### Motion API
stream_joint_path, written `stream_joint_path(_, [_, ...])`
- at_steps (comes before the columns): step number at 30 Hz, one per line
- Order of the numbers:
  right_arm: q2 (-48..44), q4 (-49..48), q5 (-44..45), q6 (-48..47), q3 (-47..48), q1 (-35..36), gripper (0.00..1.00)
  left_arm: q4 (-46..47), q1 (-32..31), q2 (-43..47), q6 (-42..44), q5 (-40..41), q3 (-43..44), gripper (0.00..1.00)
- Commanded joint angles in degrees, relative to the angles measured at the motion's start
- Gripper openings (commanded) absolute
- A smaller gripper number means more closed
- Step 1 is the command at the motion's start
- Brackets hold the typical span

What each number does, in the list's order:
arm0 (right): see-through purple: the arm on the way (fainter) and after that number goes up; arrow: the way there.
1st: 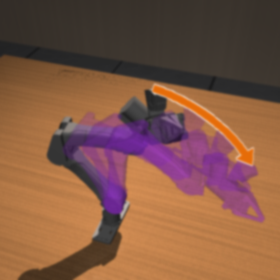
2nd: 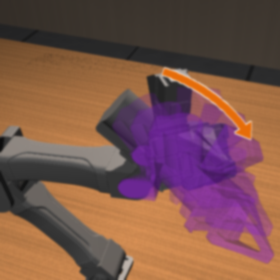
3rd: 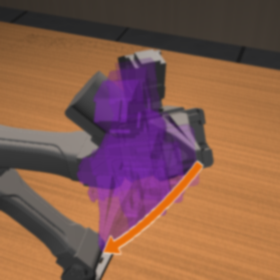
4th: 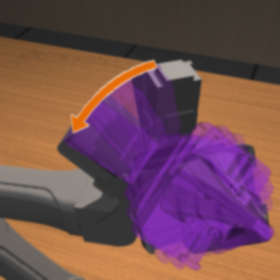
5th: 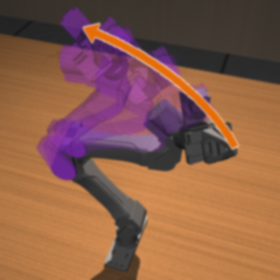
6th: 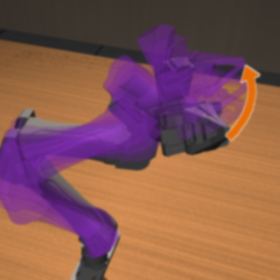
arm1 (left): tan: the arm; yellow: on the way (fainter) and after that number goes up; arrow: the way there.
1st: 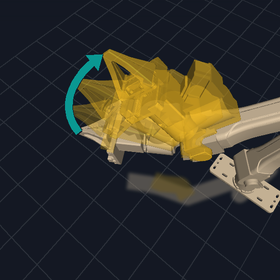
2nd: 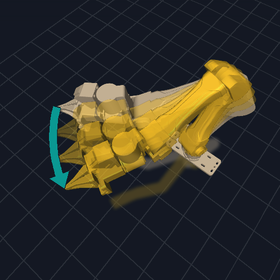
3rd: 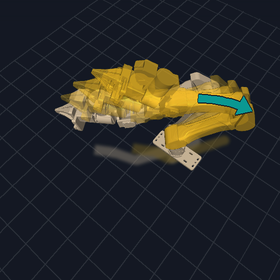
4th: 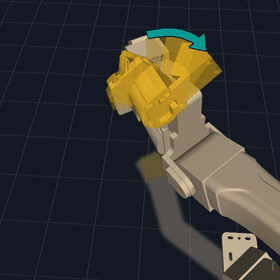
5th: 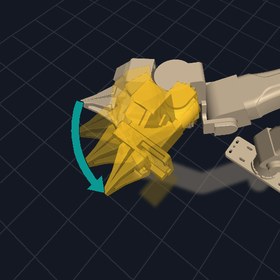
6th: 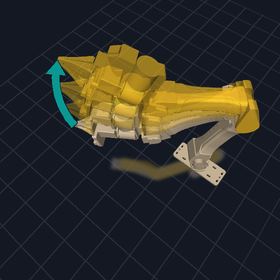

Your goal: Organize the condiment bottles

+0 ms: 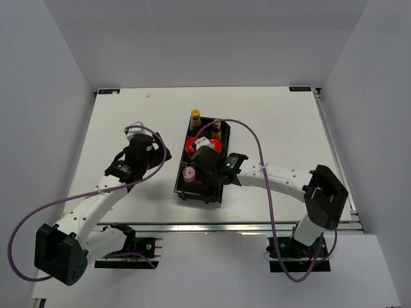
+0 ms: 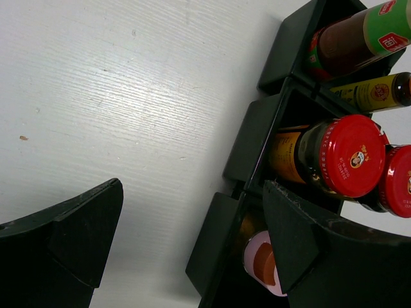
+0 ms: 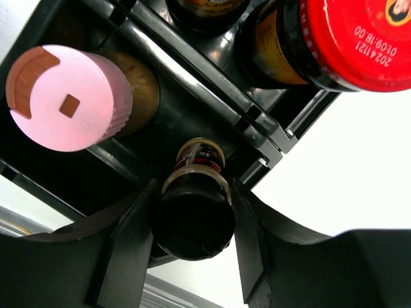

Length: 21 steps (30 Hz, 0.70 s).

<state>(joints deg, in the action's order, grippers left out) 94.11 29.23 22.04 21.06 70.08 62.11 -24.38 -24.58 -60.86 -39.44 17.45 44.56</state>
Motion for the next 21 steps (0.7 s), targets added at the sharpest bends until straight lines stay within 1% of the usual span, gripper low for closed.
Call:
stream_joint_path(1, [-0.06, 0.47, 1.34, 0.91, 2.08, 0.56, 0.54, 0.74, 0.23, 1.27, 0.42, -0.4, 0.18, 0.98])
stream_joint_path(2, [-0.24, 0.3, 0.99, 0.83, 1.99, 0.56, 0.55, 0.91, 0.23, 1.27, 0.42, -0.4, 0.09, 0.98])
stream_joint_path(4, [-0.67, 0.12, 0.72, 1.0, 1.72, 0.56, 0.59, 1.0, 0.23, 1.27, 0.42, -0.84, 0.27, 0.98])
stream_joint_path(5, [-0.85, 0.03, 0.63, 1.0, 1.72, 0.56, 0.61, 1.26, 0.23, 1.18, 0.42, -0.93, 0.27, 0.98])
stream_joint_path(6, [-0.94, 0.12, 0.98, 1.09, 1.72, 0.47, 0.66, 1.27, 0.23, 1.27, 0.42, -1.1, 0.36, 0.98])
stream_joint_path(7, [-1.12, 0.12, 0.98, 1.09, 1.64, 0.47, 0.68, 1.18, 0.23, 1.27, 0.42, -1.19, 0.44, 0.98])
stream_joint_path(12, [-2.52, -0.32, 0.46, 0.83, 1.55, 0.56, 0.76, 1.79, 0.23, 1.27, 0.42, -1.81, 0.8, 0.98])
stream_joint_path(16, [-6.81, -3.99, -0.6, -1.19, 0.76, 0.47, 0.81, 1.71, 0.23, 1.1, 0.77, -1.98, 1.41, 0.98])
stream_joint_path(18, [-9.1, -6.11, -0.34, -2.25, -0.9, 0.56, 0.89, 1.53, 0.23, 0.83, 0.86, -1.55, 1.67, 0.98])
stream_joint_path(20, [-12.62, -6.47, 2.64, -1.9, -1.7, 0.47, 0.89, 1.44, 0.23, 0.48, 1.03, -1.46, 1.94, 0.98])
stream_joint_path(21, [-15.33, -6.38, 5.53, -1.12, -2.92, 0.12, 0.89, 1.53, 0.23, 0.48, 1.03, -1.46, 1.94, 0.98])
